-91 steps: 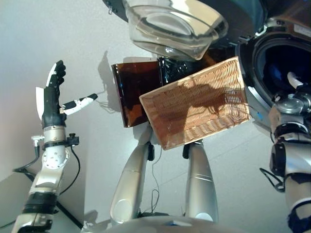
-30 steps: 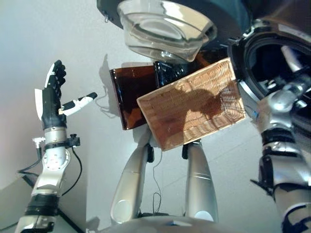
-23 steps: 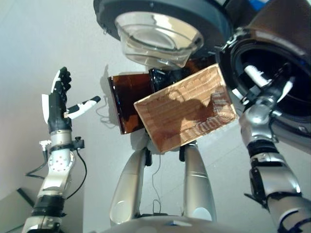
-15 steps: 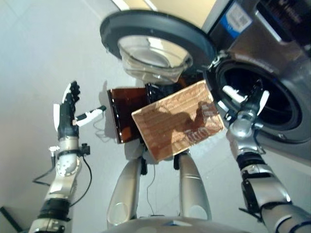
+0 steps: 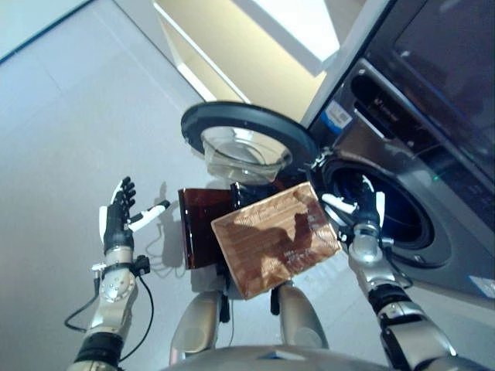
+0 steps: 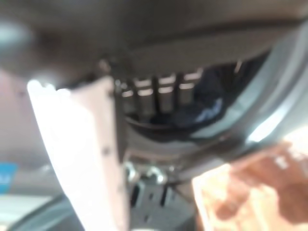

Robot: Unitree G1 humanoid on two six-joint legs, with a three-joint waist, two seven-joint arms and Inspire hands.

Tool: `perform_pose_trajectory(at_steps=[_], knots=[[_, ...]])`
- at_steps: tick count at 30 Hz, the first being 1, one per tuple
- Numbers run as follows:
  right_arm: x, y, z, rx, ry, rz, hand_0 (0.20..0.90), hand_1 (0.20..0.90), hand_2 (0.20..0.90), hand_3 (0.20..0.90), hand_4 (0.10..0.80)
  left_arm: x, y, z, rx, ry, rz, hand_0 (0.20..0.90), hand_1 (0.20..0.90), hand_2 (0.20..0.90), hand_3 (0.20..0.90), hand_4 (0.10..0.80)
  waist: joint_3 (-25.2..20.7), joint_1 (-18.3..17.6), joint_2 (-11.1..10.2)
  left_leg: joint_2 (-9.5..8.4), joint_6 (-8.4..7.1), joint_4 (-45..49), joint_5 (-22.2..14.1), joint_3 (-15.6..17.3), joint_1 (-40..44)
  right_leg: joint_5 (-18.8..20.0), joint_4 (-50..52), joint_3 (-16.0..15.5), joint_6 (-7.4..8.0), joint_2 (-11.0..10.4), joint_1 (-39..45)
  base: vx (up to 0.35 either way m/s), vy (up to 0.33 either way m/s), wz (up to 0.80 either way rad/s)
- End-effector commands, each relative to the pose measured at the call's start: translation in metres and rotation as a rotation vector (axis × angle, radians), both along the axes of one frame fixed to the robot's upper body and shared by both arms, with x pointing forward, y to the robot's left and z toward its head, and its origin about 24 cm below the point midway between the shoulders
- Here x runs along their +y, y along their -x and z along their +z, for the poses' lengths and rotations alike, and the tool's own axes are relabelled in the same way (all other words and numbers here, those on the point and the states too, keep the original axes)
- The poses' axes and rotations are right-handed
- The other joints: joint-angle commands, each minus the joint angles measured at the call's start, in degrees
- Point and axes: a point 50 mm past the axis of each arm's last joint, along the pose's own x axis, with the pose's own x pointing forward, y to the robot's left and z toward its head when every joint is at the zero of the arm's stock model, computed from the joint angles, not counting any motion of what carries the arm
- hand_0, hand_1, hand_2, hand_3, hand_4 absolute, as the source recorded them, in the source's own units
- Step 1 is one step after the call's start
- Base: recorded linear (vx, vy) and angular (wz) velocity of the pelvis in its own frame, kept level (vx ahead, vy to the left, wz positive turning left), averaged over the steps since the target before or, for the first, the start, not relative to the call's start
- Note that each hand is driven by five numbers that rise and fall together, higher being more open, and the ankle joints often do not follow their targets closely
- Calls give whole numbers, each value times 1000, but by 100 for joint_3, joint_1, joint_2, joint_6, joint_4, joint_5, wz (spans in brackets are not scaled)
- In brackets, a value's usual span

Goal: Pick up the clothes and place them into the washing machine

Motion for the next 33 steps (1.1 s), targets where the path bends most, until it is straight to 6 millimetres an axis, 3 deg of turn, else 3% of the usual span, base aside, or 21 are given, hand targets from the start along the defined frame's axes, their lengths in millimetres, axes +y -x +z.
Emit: perform_pose_trajectory(at_steps=[1, 9, 14, 33], knots=[[-1, 4, 3, -48, -45, 30, 900, 900, 900, 900, 800, 6, -3, 13, -96, 40, 13, 900, 900, 900, 900, 800, -466, 63, -124, -191, -269, 286, -382, -47, -62, -191, -3, -228, -85, 239, 138, 73, -4, -3], [6, 26, -23, 54, -165, 66, 900, 900, 900, 900, 800, 3, 8, -6, -14, 108, 6, 900, 900, 900, 900, 800, -722, 90, -167, -161, -289, 43, -393, -11, 541, -282, -137, -228, -74, 295, 687, 78, -3, 0], [3, 56, -47, 141, -259, -3, 900, 900, 900, 900, 800, 5, 24, -23, 85, 111, 7, 900, 900, 900, 900, 800, -1020, 101, -190, -146, -305, -141, -411, -10, 1016, -373, -224, -232, -40, 333, 1126, 84, 8, 1], [12, 92, -78, 358, -136, -24, 900, 900, 900, 900, 800, 13, 51, -47, 237, 70, 69, 900, 900, 900, 900, 800, -1376, 102, -210, -123, -315, -258, -461, -12, 1599, -475, -266, -185, -24, 376, 1705, 21, 2, -2]])
